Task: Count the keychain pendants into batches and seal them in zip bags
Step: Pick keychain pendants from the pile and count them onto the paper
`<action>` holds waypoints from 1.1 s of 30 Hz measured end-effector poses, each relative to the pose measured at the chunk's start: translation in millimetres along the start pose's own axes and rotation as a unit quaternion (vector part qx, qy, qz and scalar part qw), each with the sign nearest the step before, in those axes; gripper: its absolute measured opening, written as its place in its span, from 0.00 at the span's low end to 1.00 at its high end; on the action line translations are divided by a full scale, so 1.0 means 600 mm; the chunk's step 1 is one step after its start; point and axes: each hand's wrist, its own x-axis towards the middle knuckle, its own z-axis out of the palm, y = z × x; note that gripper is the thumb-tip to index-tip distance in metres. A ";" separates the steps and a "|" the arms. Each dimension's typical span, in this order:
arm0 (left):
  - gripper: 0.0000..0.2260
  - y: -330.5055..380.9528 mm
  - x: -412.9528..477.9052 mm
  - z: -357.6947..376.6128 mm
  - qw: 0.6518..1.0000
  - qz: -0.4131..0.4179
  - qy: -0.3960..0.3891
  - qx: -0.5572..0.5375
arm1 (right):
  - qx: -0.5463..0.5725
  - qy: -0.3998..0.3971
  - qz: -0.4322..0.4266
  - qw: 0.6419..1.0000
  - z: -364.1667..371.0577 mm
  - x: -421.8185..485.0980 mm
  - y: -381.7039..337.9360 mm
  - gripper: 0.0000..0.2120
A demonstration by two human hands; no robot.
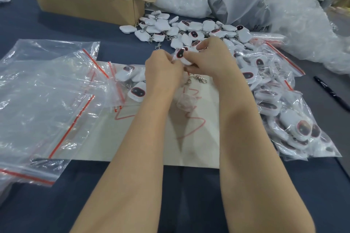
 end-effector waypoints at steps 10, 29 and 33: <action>0.09 0.036 0.000 -0.026 0.992 0.108 0.024 0.055 | 0.108 -0.184 -0.015 0.977 0.014 -0.013 -0.007 0.12; 0.06 0.006 0.001 -0.003 0.997 0.059 -0.021 0.047 | -0.355 0.010 0.026 0.935 0.077 0.105 0.055 0.20; 0.07 0.005 -0.001 -0.002 0.997 0.061 -0.019 0.042 | -0.265 0.096 -0.012 0.959 0.064 0.093 0.055 0.18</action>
